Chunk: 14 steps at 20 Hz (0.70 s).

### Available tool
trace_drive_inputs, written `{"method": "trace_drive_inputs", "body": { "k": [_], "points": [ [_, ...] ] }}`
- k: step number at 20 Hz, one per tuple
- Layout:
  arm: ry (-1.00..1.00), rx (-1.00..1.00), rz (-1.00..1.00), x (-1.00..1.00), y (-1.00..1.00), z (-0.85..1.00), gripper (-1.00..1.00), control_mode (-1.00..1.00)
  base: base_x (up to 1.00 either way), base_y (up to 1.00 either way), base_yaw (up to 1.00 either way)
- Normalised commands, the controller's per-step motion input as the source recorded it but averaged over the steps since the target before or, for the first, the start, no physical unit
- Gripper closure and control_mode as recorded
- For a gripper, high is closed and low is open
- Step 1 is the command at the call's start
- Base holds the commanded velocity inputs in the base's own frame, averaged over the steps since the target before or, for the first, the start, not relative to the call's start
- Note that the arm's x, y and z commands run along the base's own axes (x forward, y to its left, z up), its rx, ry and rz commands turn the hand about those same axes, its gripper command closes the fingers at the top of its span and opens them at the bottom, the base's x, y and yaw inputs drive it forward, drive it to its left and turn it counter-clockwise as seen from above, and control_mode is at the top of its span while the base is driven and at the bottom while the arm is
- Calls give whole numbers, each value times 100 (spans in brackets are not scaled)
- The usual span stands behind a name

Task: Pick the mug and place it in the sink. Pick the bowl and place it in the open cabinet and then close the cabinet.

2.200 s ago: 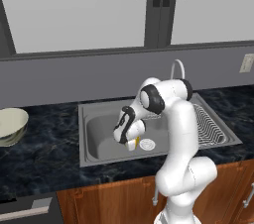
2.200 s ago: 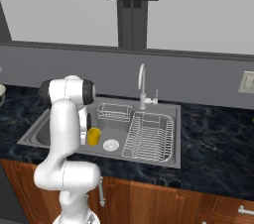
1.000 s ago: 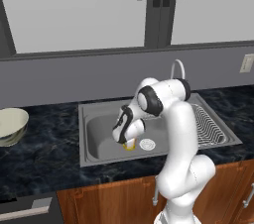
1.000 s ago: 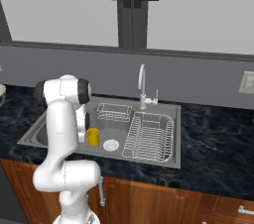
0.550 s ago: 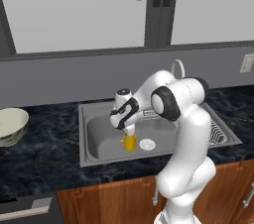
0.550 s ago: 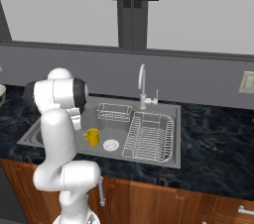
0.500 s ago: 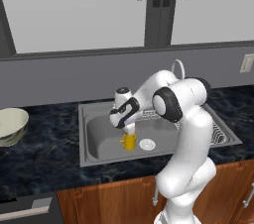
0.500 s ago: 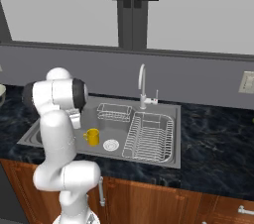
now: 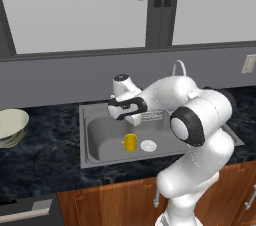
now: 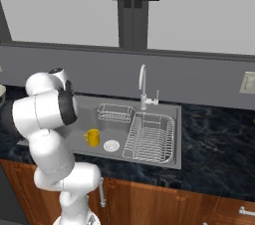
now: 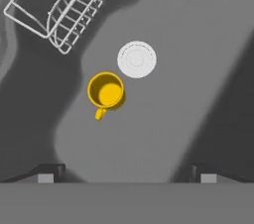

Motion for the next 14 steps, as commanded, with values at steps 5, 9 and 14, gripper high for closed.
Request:
{"method": "trace_drive_inputs", "body": {
  "k": [5,9,14],
  "points": [
    [0,4,0,-71,2,56,-100,-100,0,0,0],
    [0,8,0,-71,8,64,-100,-100,0,0,0],
    [9,0,7,-9,25,66,-100,-100,0,0,0]
  ]
}}
